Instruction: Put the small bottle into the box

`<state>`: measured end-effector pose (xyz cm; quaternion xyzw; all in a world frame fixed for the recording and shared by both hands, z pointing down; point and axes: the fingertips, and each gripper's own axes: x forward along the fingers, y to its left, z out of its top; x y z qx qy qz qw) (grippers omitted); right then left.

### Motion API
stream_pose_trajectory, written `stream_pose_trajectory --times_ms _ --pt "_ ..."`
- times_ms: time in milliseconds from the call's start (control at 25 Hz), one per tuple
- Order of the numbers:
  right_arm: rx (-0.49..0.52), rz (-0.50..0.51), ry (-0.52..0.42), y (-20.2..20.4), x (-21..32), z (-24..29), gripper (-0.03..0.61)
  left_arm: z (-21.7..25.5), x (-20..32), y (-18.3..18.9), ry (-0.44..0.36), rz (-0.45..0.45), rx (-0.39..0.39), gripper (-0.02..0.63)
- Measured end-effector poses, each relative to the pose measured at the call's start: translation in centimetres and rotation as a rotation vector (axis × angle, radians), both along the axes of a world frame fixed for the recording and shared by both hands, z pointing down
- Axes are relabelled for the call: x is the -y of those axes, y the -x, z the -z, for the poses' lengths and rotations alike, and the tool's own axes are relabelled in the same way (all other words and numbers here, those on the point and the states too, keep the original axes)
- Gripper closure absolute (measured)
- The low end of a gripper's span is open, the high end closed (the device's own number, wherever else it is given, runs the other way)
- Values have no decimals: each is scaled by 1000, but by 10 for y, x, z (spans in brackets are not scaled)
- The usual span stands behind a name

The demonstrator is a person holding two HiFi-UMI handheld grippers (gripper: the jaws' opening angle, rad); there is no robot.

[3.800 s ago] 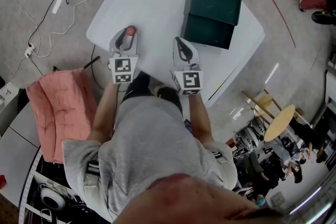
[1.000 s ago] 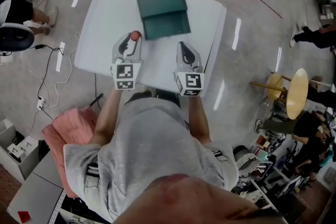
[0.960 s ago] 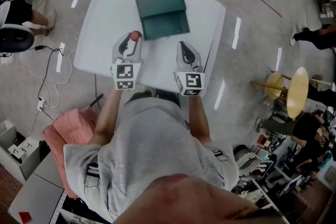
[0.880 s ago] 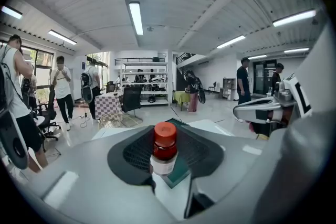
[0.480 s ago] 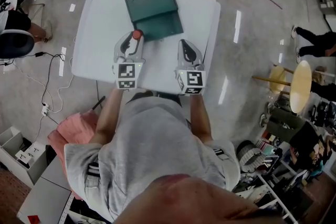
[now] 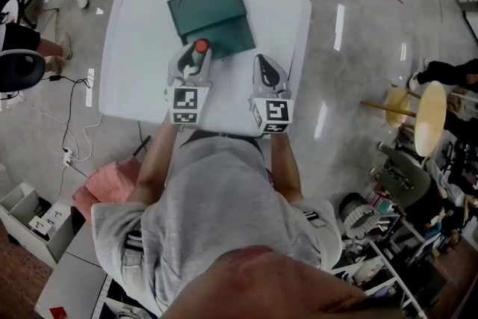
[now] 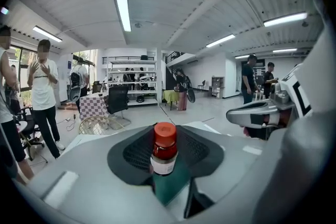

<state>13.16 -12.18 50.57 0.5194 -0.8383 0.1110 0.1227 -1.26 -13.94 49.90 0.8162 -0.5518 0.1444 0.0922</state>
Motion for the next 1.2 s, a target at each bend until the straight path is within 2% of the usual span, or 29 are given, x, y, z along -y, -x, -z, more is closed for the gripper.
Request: stream_pose_trajectory --times_ms 1200 --pt "8 -48 120 -32 65 -56 575 -75 73 -71 82 -167 -8 477"
